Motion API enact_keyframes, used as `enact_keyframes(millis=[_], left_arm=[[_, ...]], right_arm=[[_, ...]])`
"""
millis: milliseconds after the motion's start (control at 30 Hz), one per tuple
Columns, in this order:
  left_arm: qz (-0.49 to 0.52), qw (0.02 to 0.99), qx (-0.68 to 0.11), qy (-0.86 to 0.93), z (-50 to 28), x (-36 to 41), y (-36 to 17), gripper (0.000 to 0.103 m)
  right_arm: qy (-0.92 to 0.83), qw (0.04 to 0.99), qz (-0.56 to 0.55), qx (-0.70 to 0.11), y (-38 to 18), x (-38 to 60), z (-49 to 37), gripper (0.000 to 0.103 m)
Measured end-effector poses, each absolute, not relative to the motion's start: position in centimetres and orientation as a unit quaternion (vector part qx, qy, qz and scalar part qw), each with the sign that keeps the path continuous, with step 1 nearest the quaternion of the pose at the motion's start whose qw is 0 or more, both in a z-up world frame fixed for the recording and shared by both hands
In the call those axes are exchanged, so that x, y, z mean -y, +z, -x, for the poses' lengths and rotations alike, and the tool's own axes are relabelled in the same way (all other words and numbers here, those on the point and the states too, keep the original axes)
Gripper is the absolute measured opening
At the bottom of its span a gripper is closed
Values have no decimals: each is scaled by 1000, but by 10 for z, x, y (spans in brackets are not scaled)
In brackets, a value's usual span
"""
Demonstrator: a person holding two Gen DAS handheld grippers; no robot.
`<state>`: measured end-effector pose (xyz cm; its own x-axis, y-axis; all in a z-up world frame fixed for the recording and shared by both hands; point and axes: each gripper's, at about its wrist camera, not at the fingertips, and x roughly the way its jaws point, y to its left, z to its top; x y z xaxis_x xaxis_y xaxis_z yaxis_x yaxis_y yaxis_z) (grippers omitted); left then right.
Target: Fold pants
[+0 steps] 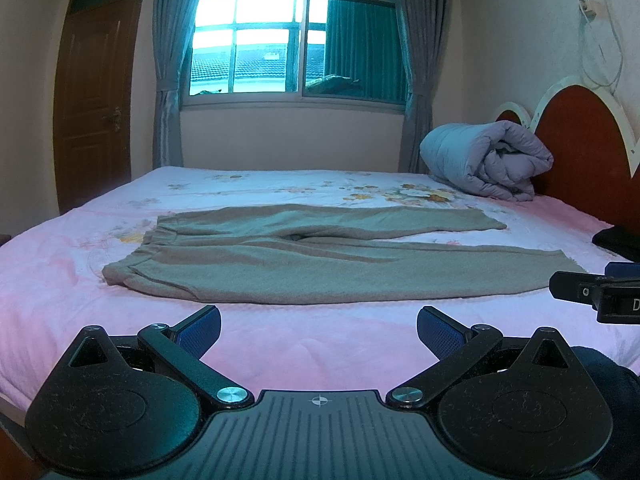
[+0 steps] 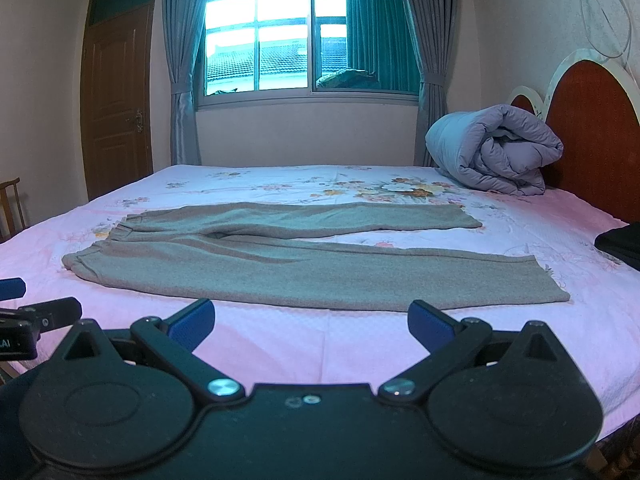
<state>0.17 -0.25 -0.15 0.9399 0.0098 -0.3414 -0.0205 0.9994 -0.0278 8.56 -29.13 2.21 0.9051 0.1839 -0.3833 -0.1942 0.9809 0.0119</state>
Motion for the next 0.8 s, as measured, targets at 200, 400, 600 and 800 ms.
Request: enact_keyframes(millis=[200,400,600,800], left_arm=[[12,986,-168,12,0,3,0,103],[56,977,-203,21,-12,-15,-2,103],[85,970,-226,42,-35,-41,-4,103],[94,970,-209,84,-83,-85,9,103]], right_arm=[[96,976,13,-196,20,299,-83,97],[105,972,-4,-211,24,310,-93,97],[110,971,-8,-212,34,309,-110,97],[101,975,2,-197,51,312,-147,97]])
